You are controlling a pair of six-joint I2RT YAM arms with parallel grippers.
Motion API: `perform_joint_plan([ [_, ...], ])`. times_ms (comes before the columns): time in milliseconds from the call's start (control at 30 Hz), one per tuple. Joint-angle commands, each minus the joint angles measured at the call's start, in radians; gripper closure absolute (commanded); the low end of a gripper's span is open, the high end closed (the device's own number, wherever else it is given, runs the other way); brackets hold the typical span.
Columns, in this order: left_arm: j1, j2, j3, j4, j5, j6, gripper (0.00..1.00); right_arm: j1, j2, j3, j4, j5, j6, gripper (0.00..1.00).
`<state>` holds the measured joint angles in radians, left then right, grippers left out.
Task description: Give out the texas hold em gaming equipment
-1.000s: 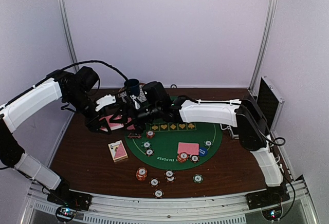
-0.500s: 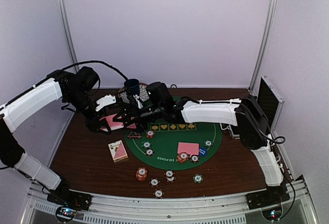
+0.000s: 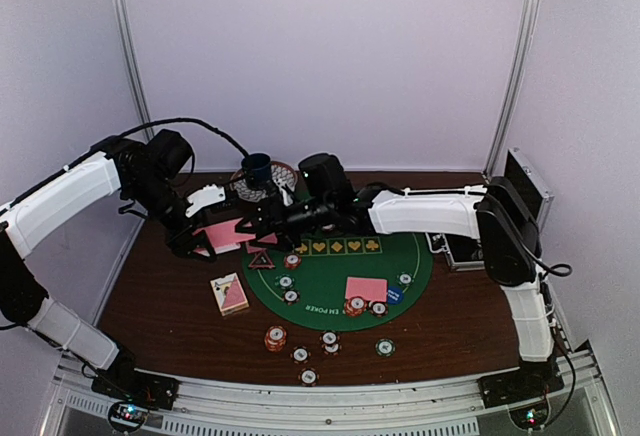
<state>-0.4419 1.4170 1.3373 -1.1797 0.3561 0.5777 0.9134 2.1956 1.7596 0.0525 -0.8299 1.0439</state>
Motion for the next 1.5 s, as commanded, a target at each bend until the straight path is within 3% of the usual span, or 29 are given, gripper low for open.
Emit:
perform_joint_plan([
  [0, 0.002, -0.023, 0.020, 0.025, 0.020, 0.016, 1.00, -0.013, -0.064, -0.044, 0.083, 0.005, 0.059, 0.40],
  [300, 0.002, -0.017, 0.019, 0.025, 0.013, 0.013, 1.00, -0.002, -0.085, -0.062, 0.203, -0.034, 0.140, 0.44],
  [667, 0.002, -0.019, 0.018, 0.011, 0.000, 0.017, 1.00, -0.004, -0.078, -0.065, 0.163, -0.063, 0.122, 0.84],
  [900, 0.002, -0.017, 0.013, -0.005, -0.008, 0.016, 1.00, -0.025, -0.108, -0.068, 0.095, -0.075, 0.071, 1.00],
  [1267, 0.002, -0.014, -0.007, -0.022, -0.034, 0.003, 1.00, -0.110, -0.237, -0.060, -0.331, 0.002, -0.273, 1.00],
  [1467, 0.003, -0.018, -0.013, -0.023, -0.047, -0.010, 1.00, -0.147, -0.238, 0.062, -0.708, 0.197, -0.597, 1.00],
])
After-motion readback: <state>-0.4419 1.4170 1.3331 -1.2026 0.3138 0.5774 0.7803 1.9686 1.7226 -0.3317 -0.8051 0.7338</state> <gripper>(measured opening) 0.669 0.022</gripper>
